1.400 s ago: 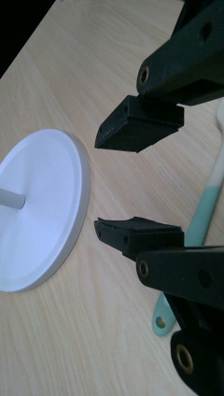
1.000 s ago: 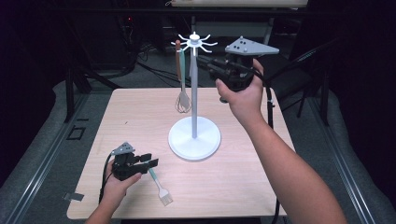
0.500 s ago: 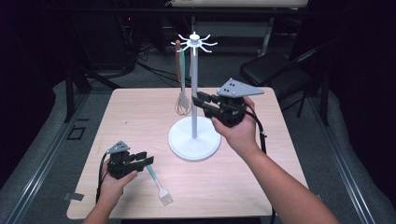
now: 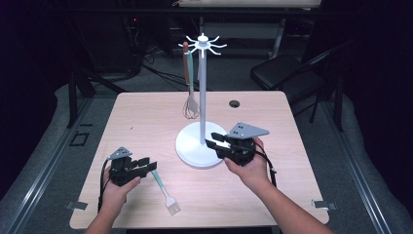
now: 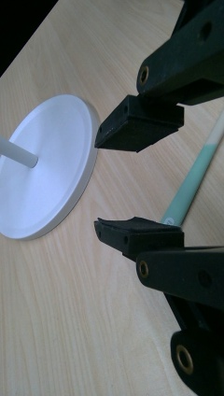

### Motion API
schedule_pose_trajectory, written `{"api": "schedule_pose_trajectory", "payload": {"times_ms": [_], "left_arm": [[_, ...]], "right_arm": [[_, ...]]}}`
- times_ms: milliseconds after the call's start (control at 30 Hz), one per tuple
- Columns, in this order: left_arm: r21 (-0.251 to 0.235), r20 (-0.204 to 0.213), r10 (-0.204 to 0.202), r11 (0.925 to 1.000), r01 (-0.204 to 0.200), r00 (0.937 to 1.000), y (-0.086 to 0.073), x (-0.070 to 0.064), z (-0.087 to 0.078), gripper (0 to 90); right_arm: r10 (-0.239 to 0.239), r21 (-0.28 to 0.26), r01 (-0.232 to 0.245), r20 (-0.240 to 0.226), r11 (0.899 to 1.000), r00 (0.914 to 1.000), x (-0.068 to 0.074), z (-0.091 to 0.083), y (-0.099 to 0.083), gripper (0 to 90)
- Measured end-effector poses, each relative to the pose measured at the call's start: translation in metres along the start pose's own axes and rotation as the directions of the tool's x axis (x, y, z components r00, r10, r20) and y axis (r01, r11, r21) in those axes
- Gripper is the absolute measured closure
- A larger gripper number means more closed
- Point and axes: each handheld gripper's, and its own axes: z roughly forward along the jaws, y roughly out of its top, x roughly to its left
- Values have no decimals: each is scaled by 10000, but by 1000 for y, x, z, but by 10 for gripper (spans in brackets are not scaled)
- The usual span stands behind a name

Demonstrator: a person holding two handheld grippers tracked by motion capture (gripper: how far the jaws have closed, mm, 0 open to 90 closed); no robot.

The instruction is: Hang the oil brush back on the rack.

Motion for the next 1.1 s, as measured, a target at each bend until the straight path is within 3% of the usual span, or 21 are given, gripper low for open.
{"api": "schedule_pose_trajectory", "payload": {"times_ms": [167,333,433,533,567,633,733,767,833,967,1100], "left_arm": [[28,2,-66,10000,66,10000,-1,2,1,538],[34,-107,-123,9999,124,9999,-1,3,0,534],[57,-129,-105,9999,106,9999,-1,4,0,532],[36,-197,-143,9999,144,9997,-1,5,0,530],[15,-196,-150,9999,150,9997,-2,5,1,530],[48,-216,-152,9999,153,9997,-2,6,0,528],[75,-232,-157,9998,159,9996,-2,7,1,528],[87,-240,-155,9998,157,9996,-2,7,1,528],[110,-248,-147,9998,150,9996,-2,7,1,528],[141,-305,-176,9997,180,9994,-2,9,0,527],[109,-353,-271,9996,275,9990,-4,10,1,528]], "right_arm": [[114,748,-125,144,9971,9998,0,4,-29,633],[257,2011,-259,36,9792,9997,0,14,-49,609],[445,2932,-411,-47,9552,9990,3,24,-60,601],[505,3771,-466,-5,9250,9987,8,35,-70,599],[497,3918,-470,33,9188,9988,10,38,-72,595],[341,4459,-307,4,8946,9994,17,48,-77,586],[429,4838,-298,-160,8747,9990,25,61,-81,578],[433,5038,-259,-229,8634,9988,28,65,-81,577],[405,5159,-217,-251,8563,9989,35,75,-82,577],[647,5054,-273,-567,8624,9963,55,96,-84,575],[663,4964,-37,-1086,8681,9919,77,117,-83,575]]}}
